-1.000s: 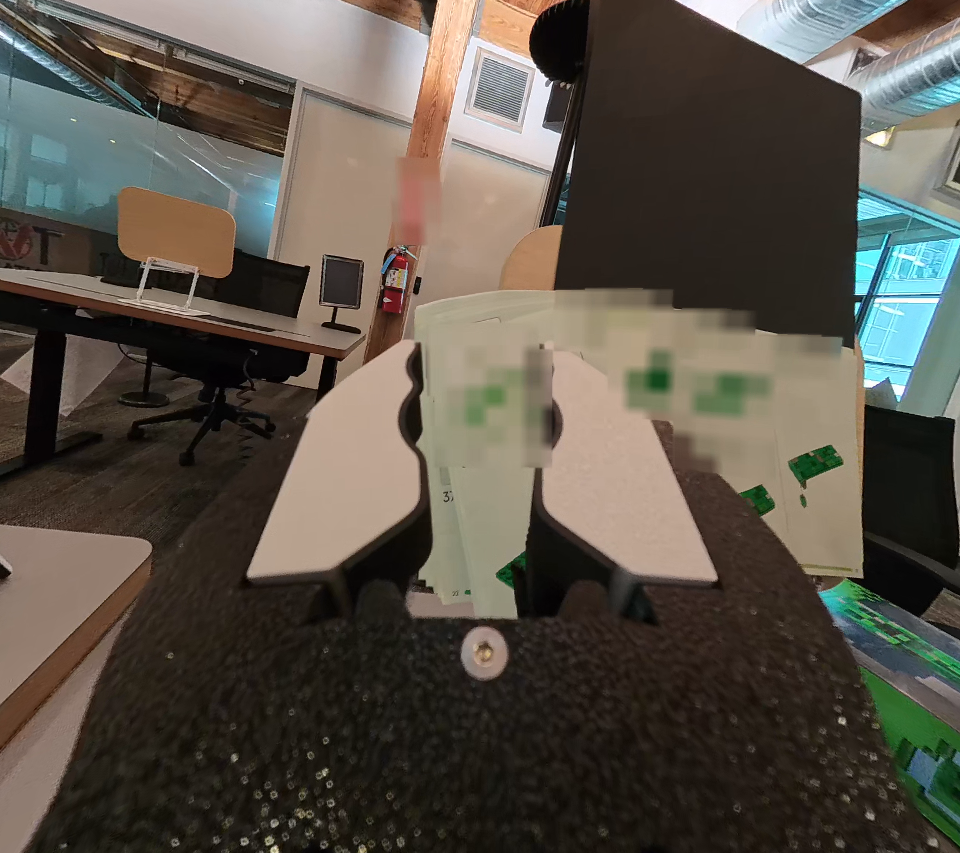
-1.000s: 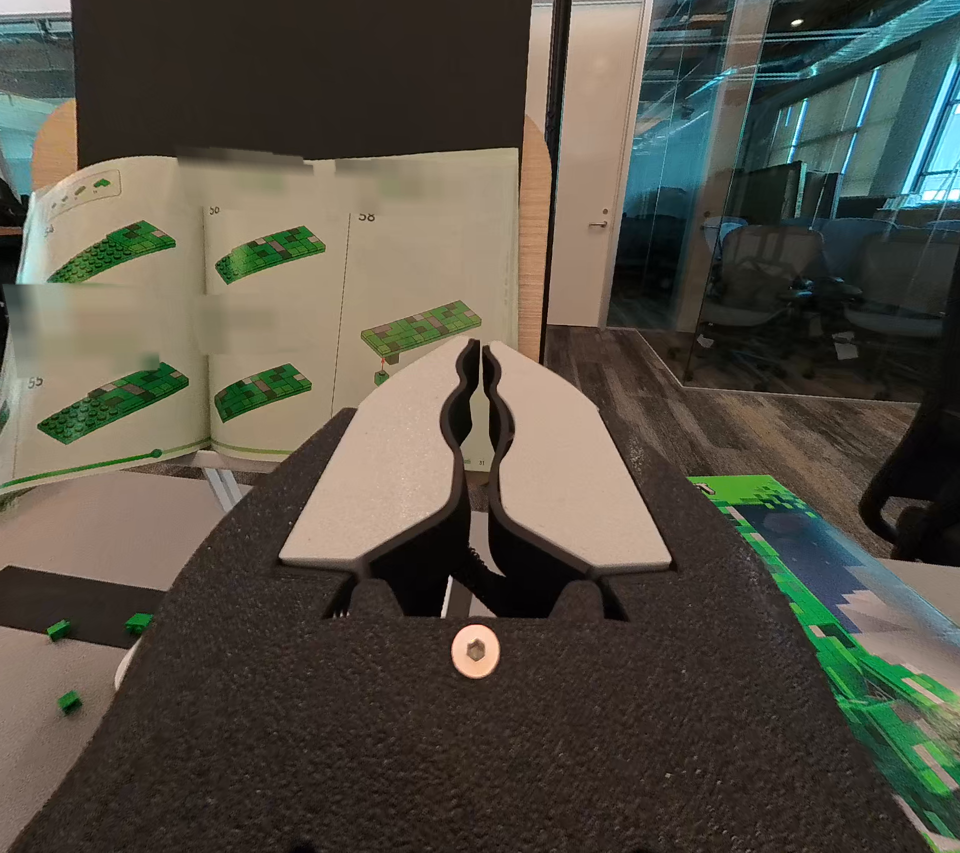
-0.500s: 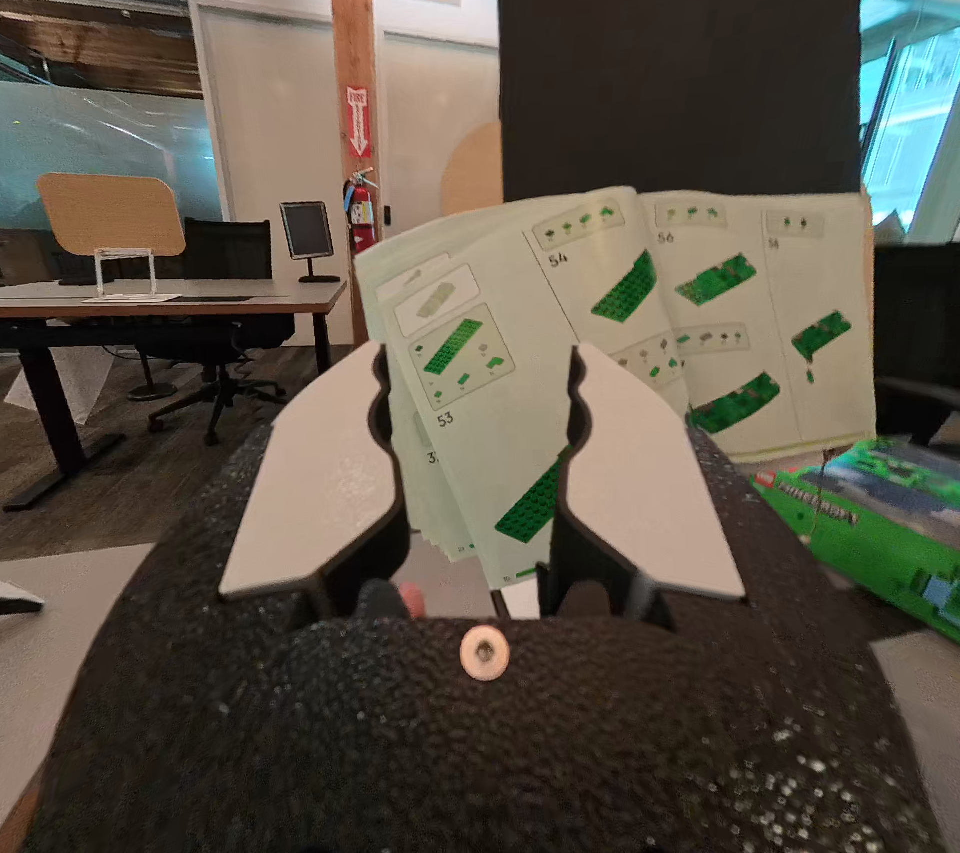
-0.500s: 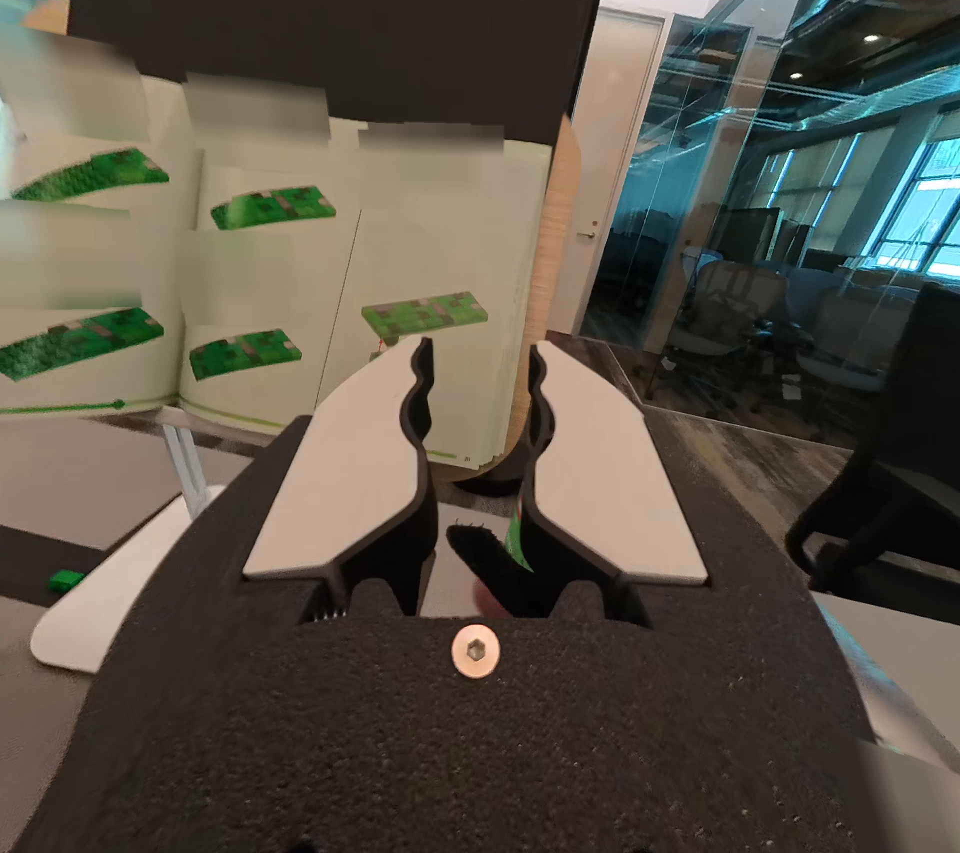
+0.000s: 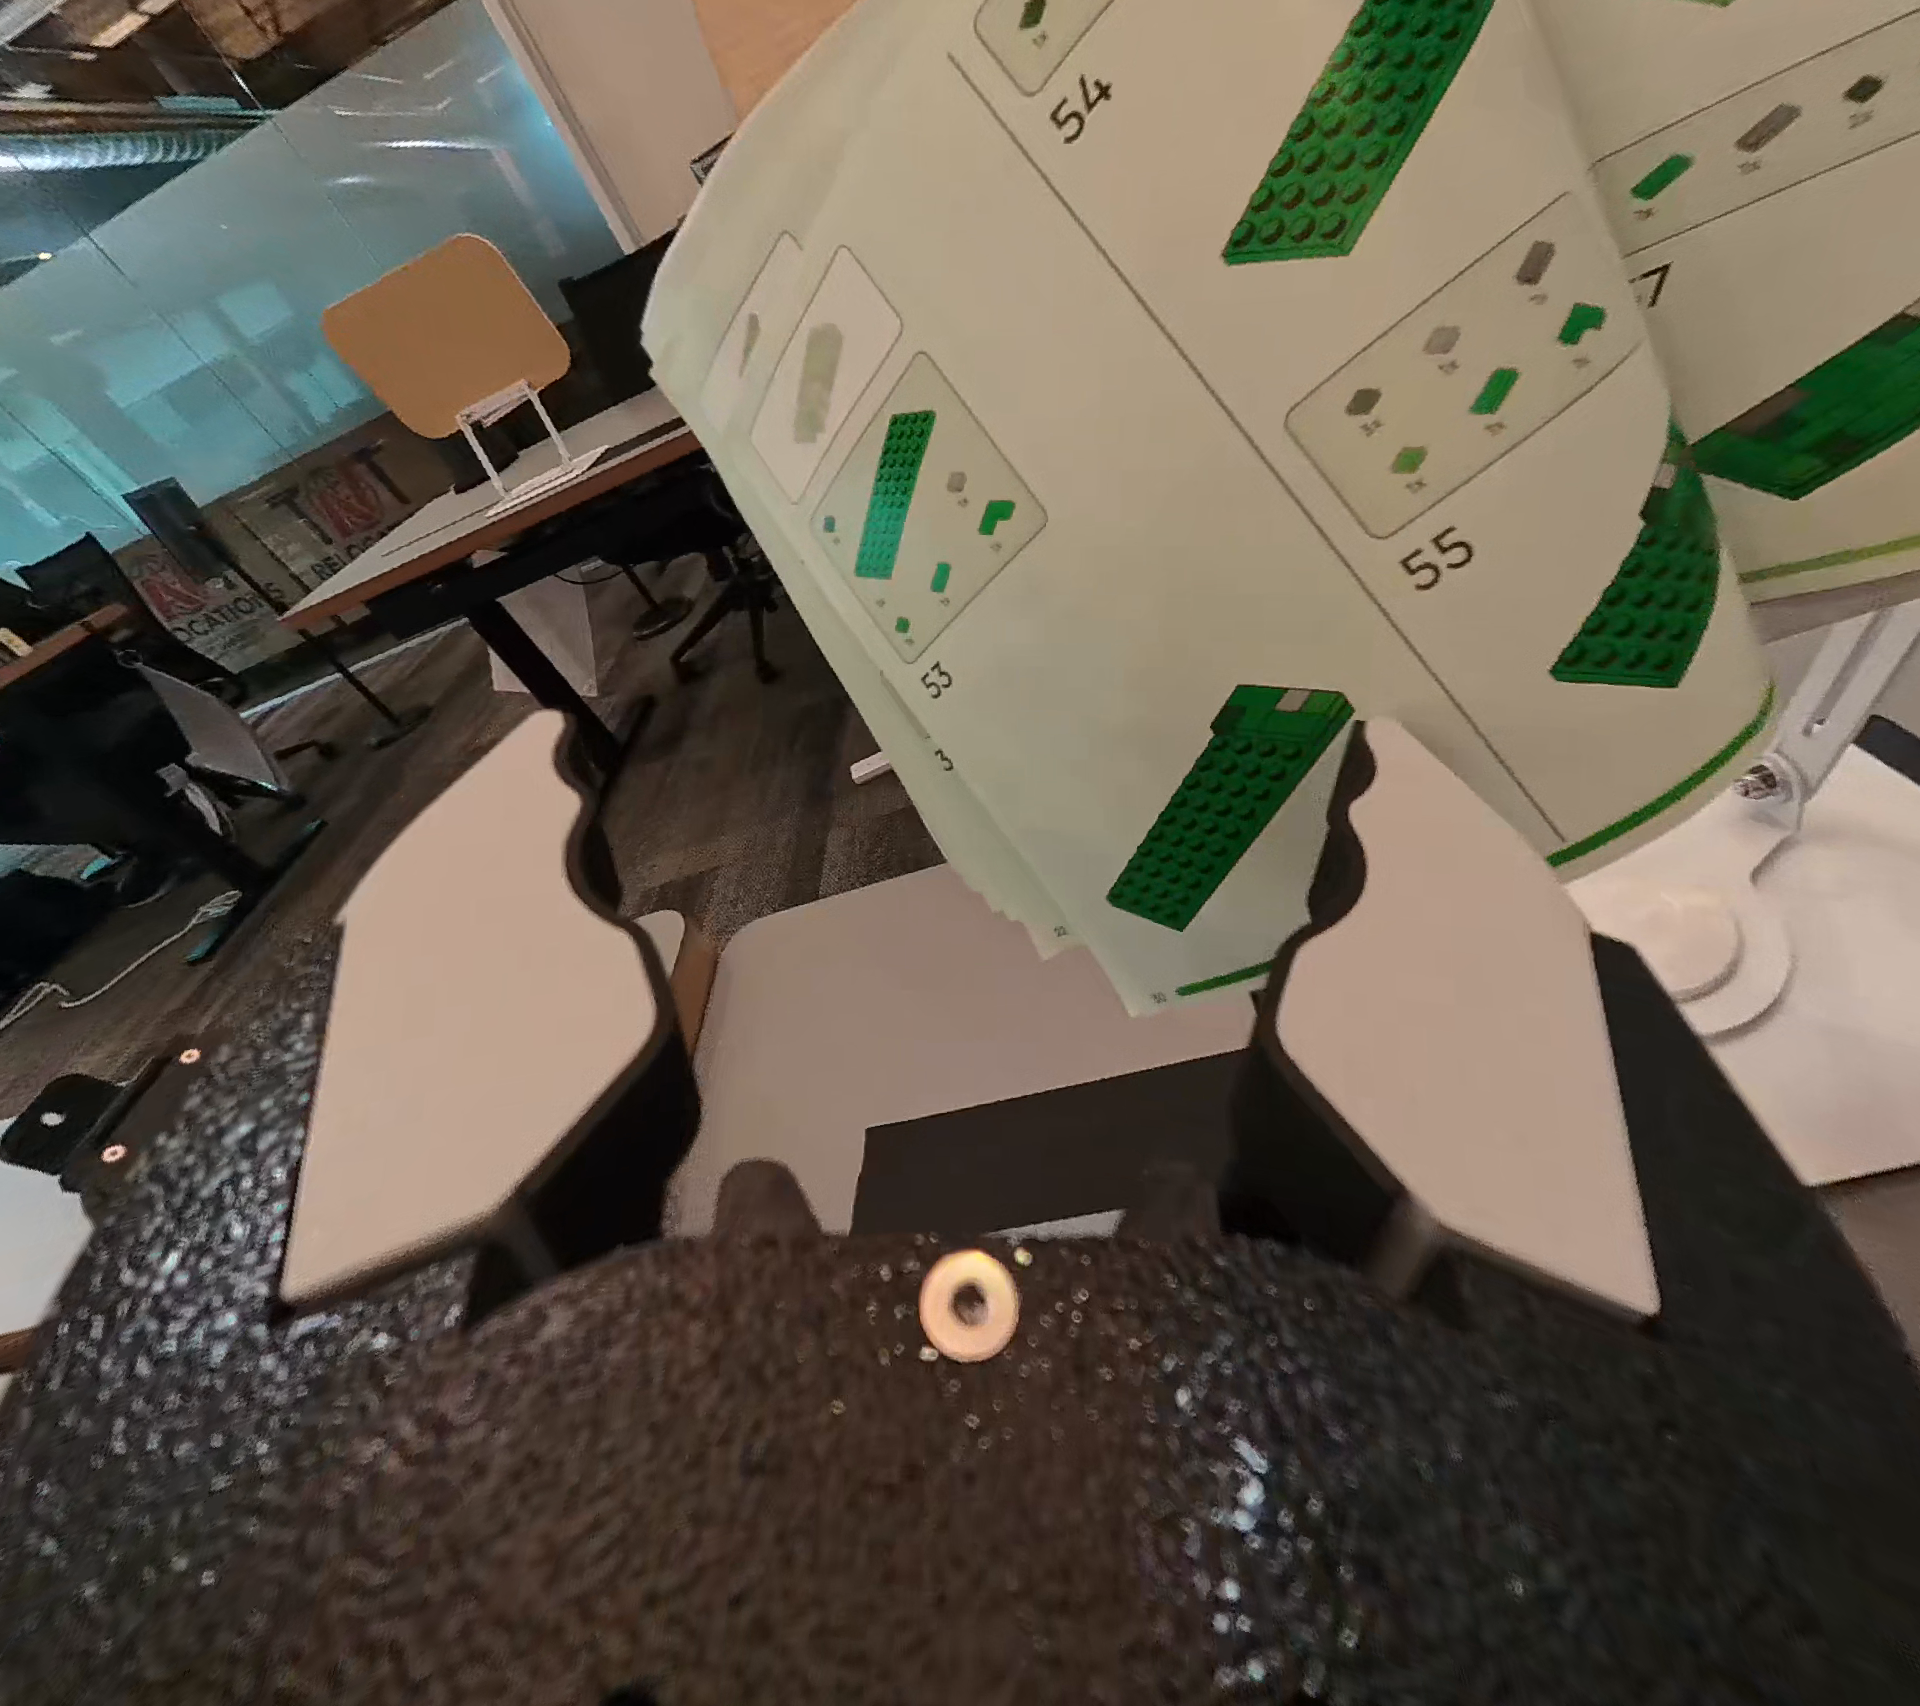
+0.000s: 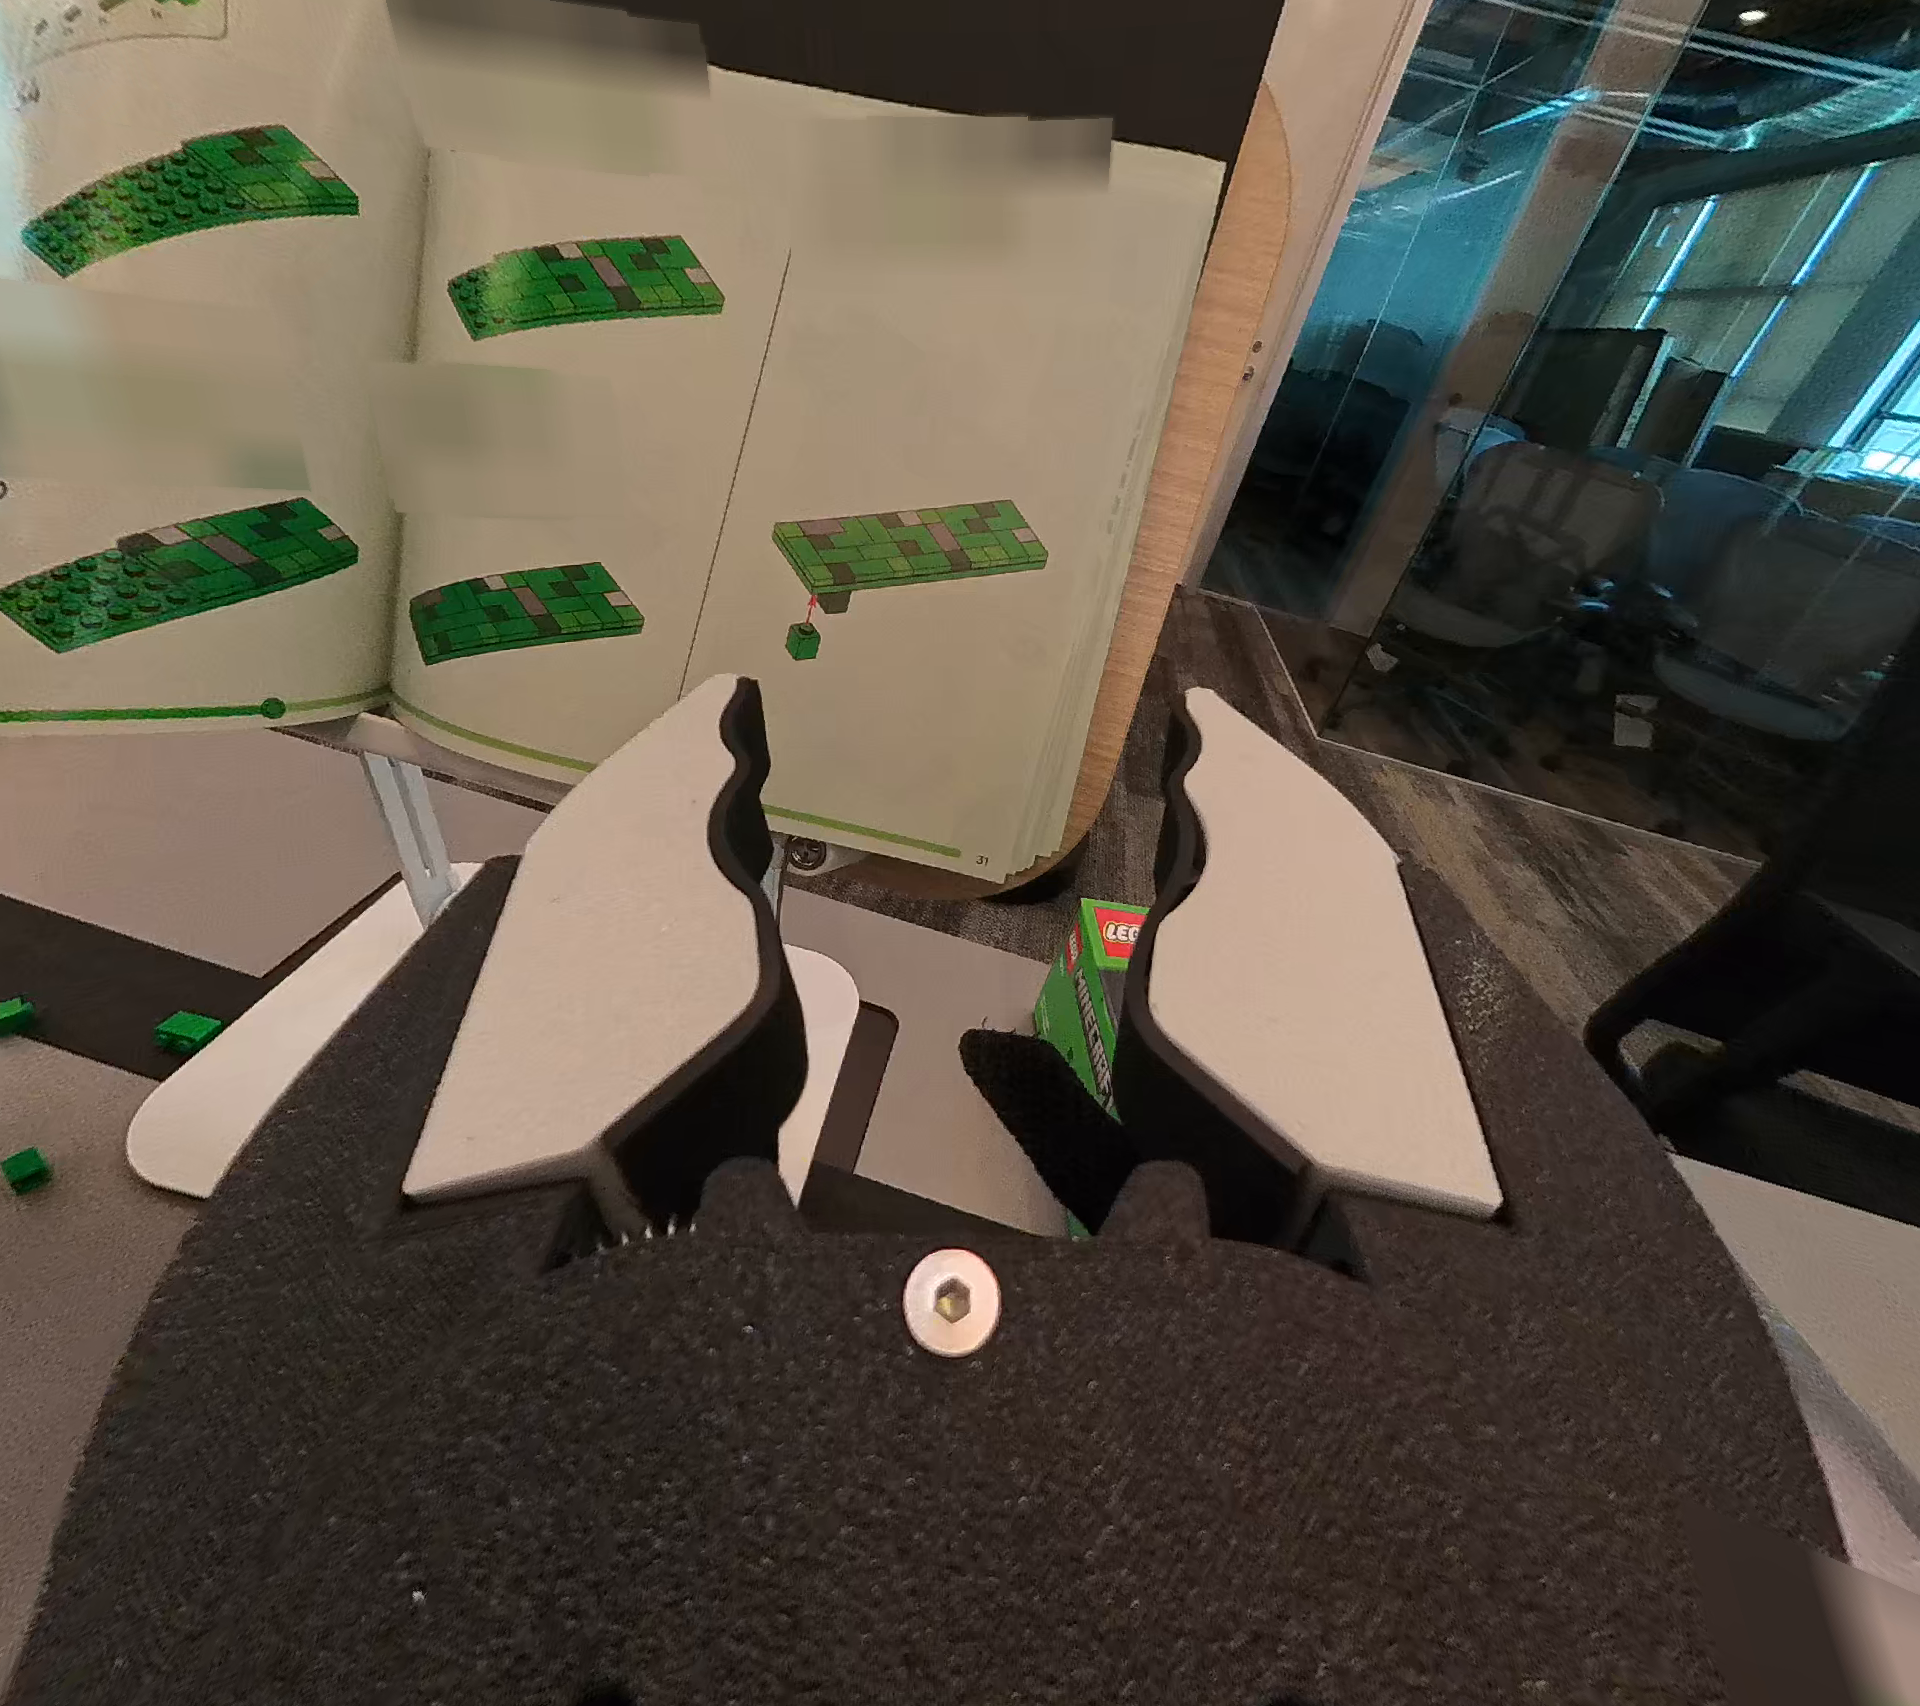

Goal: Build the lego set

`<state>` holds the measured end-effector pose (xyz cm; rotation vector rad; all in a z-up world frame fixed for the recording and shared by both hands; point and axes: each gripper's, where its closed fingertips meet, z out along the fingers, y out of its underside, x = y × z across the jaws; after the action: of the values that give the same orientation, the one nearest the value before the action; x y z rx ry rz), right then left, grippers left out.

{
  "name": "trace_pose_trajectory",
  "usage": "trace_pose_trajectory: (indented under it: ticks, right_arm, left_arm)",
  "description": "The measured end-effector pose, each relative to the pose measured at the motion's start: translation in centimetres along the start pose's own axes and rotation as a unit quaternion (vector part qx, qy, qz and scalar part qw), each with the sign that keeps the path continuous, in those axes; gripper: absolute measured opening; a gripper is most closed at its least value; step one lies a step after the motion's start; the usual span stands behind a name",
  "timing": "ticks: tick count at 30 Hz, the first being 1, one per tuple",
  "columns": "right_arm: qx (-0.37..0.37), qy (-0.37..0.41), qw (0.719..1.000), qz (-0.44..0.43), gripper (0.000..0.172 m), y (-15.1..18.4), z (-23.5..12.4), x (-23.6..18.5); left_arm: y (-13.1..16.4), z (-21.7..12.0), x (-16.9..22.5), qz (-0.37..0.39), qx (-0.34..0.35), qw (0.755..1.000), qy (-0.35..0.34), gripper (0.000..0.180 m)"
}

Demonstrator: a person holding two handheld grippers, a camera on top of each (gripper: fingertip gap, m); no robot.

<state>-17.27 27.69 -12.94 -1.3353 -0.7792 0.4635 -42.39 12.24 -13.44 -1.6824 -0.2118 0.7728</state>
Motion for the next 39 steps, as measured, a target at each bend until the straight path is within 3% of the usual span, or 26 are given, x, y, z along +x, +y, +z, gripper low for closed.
trace_pose_trajectory:
  ticks: [27,31,33,35,37,39]
  right_arm:
    - [-0.003,-0.013,1.0,-0.019,0.068,-0.4,0.4,-1.2]
    - [0.054,0.014,0.998,-0.023,0.046,-2.9,-0.7,-0.6]
    - [0.078,0.006,0.997,-0.01,0.035,-4.1,-1.3,-0.9]
    - [0.099,-0.008,0.995,0.006,0.02,-5.2,-2.0,-1.5]
    - [0.11,-0.029,0.993,0.022,0.0,-6.1,-2.6,-2.4]
    - [0.122,-0.058,0.99,0.029,0.0,-7.3,-3.6,-3.6]
  left_arm:
    - [0.5,-0.1,-0.9,-0.008,-0.008,1.0,-0.013,0.128]
    - [-1.3,-1.6,-3.1,-0.026,0.039,0.997,-0.062,0.103]
    - [-2.3,-3.5,-4.3,-0.041,0.064,0.994,-0.081,0.081]
    - [-2.9,-5.3,-4.8,-0.045,0.074,0.994,-0.065,0.076]
    - [-2.3,-7.9,-5.7,-0.055,0.067,0.994,-0.065,0.068]
    - [-1.0,-10.3,-6.4,-0.052,0.056,0.996,-0.053,0.048]
